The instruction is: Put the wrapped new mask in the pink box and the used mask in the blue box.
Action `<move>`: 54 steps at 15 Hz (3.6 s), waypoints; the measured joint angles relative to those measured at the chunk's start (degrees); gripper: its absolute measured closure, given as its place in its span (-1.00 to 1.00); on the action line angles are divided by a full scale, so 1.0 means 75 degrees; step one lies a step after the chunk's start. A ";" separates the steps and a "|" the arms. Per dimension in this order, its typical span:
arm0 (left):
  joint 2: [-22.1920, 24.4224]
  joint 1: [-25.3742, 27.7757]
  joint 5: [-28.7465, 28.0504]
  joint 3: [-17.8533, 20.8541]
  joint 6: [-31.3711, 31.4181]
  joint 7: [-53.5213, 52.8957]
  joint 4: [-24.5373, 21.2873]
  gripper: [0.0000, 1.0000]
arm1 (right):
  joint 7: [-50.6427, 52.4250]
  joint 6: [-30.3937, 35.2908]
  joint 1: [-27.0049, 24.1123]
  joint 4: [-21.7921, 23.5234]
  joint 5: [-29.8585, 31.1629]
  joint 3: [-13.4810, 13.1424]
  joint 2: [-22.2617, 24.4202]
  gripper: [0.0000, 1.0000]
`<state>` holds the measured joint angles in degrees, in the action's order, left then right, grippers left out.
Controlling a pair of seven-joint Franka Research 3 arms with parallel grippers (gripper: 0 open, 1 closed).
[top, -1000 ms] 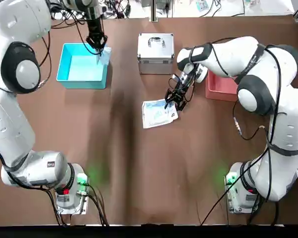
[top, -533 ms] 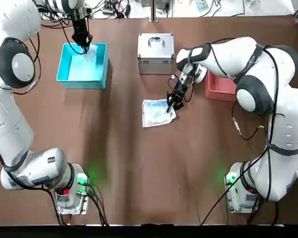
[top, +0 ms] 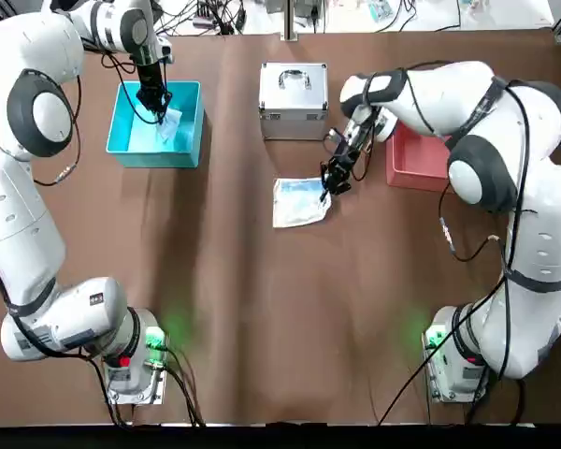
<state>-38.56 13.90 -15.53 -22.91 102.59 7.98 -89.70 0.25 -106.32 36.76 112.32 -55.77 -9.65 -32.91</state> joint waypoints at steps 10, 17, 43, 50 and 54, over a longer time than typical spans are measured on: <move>0.0084 0.0255 0.0019 -0.0092 0.0033 -0.0038 0.0204 -0.17 | 0.0215 0.4401 -0.0672 -0.1575 0.2424 -0.2480 0.1181 0.93; 0.2245 0.0572 0.0462 -0.0392 -0.0828 -0.0110 0.0477 -0.99 | 0.1989 0.4373 -0.2715 -0.2423 0.3770 -0.2525 0.1151 0.93; 0.4019 0.1032 0.1189 -0.0592 -0.1829 -0.0110 0.0894 -1.00 | 0.3214 0.2538 -0.3831 -0.2615 0.4514 -0.2196 -0.0721 0.76; 0.4038 0.1084 0.1190 -0.0582 -0.1799 -0.0110 0.0868 -1.00 | 0.3243 0.2770 -0.3823 -0.3233 0.4517 -0.2213 -0.0608 -0.71; 0.4054 -0.0100 0.1259 0.0679 -0.1797 -0.0139 0.0865 -1.00 | 0.3215 0.3812 -0.3816 -0.4392 0.4519 -0.2233 -0.0276 -0.97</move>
<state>-8.16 13.15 -6.09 -17.82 89.11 6.93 -83.22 24.36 -77.73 8.14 79.38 -21.88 -26.40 -34.98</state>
